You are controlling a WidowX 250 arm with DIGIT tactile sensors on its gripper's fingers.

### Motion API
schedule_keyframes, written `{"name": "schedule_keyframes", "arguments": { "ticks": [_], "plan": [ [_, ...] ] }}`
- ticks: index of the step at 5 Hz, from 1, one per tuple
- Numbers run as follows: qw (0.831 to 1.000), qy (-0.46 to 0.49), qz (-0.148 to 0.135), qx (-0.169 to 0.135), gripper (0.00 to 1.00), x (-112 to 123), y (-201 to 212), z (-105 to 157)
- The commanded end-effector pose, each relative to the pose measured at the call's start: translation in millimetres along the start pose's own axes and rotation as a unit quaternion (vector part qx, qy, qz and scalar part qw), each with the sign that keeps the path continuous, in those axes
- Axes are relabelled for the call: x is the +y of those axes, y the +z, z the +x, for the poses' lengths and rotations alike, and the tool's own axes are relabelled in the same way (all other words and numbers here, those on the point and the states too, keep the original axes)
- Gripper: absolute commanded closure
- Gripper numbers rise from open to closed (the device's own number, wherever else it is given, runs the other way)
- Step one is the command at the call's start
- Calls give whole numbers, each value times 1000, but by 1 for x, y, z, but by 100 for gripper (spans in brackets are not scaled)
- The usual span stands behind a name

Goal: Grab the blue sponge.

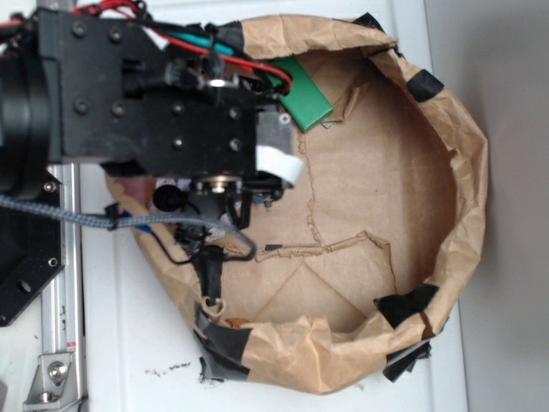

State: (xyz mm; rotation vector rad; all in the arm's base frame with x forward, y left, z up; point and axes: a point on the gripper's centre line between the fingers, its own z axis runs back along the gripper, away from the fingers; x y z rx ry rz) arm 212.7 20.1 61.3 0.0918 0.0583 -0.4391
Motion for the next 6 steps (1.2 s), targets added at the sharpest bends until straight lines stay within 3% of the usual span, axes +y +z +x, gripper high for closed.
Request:
{"name": "schedule_keyframes", "arguments": {
  "ticks": [1, 2, 3, 4, 5, 6],
  "plan": [
    [1000, -8, -3, -20, 0, 16, 5, -5],
    [1000, -22, 4, 7, 0, 20, -7, 1],
    [1000, -14, -14, -8, 0, 16, 1, 7],
    [999, -11, -31, -42, 0, 17, 21, 12],
    [999, -1, -22, -31, 0, 19, 18, 21],
    [997, 28, -22, -63, 0, 23, 8, 27]
  ]
}}
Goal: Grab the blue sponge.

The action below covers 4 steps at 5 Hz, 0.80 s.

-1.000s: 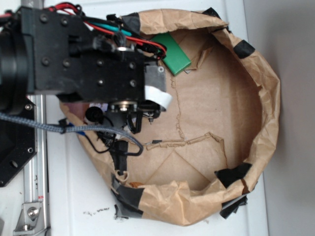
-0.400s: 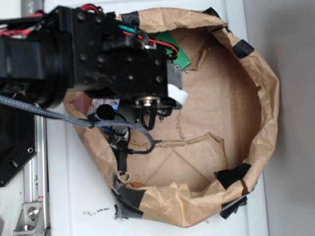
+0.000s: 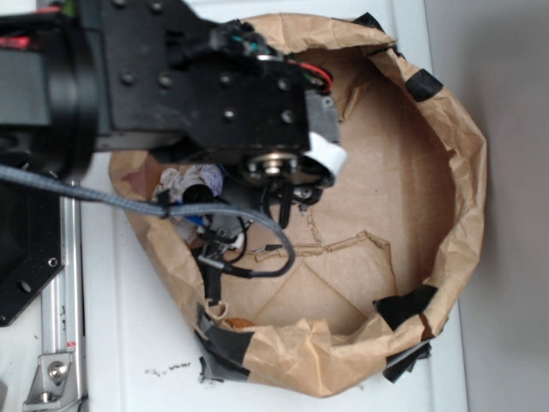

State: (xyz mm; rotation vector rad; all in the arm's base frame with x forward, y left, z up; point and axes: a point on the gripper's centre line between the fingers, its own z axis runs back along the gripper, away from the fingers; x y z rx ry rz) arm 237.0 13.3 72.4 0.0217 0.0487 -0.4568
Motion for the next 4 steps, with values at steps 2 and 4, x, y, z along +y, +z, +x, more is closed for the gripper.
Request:
{"name": "schedule_keyframes", "arguments": {
  "ticks": [2, 4],
  "plan": [
    [1000, 2, -1, -4, 0, 14, -41, 4],
    [999, 9, 0, 33, 0, 28, -63, -19]
  ]
}}
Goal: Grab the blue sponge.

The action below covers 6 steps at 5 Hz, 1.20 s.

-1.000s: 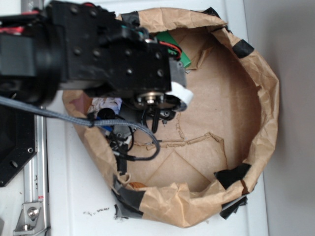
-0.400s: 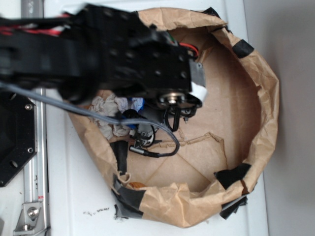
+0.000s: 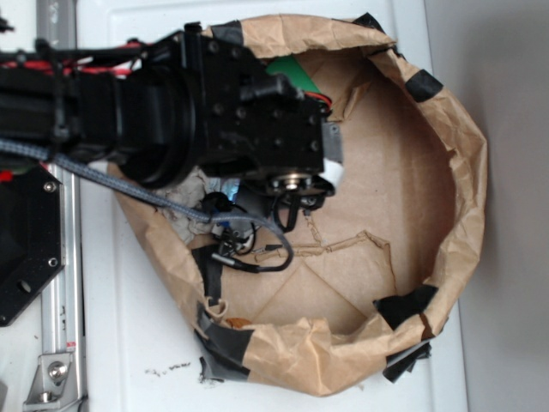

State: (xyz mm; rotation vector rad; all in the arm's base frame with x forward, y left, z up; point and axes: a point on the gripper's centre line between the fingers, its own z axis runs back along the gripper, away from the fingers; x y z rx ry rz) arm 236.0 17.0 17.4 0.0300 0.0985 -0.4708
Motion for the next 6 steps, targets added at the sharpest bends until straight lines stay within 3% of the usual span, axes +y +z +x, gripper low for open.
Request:
{"name": "schedule_keyframes", "arguments": {
  "ticks": [1, 4, 5, 6],
  "plan": [
    [999, 37, -1, 10, 100, 31, -10, -24],
    [999, 34, 18, 14, 100, 24, -2, -21],
    [997, 67, 25, -26, 100, 19, 35, -5],
    [992, 109, 51, -35, 100, 8, 91, 41]
  ]
}}
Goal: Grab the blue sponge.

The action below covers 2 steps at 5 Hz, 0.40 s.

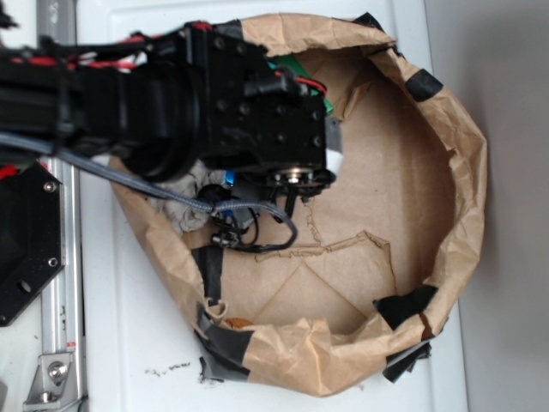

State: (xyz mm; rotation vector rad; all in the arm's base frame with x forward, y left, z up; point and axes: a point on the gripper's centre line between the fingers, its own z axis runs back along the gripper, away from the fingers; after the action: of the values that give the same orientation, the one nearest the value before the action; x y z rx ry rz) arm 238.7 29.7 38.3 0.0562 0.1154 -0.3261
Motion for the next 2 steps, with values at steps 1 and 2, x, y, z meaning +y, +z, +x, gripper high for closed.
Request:
{"name": "schedule_keyframes", "arguments": {
  "ticks": [1, 2],
  "plan": [
    [995, 70, 39, -54, 100, -17, 113, 61],
    [994, 80, 21, -74, 100, -19, 115, 54]
  ]
}}
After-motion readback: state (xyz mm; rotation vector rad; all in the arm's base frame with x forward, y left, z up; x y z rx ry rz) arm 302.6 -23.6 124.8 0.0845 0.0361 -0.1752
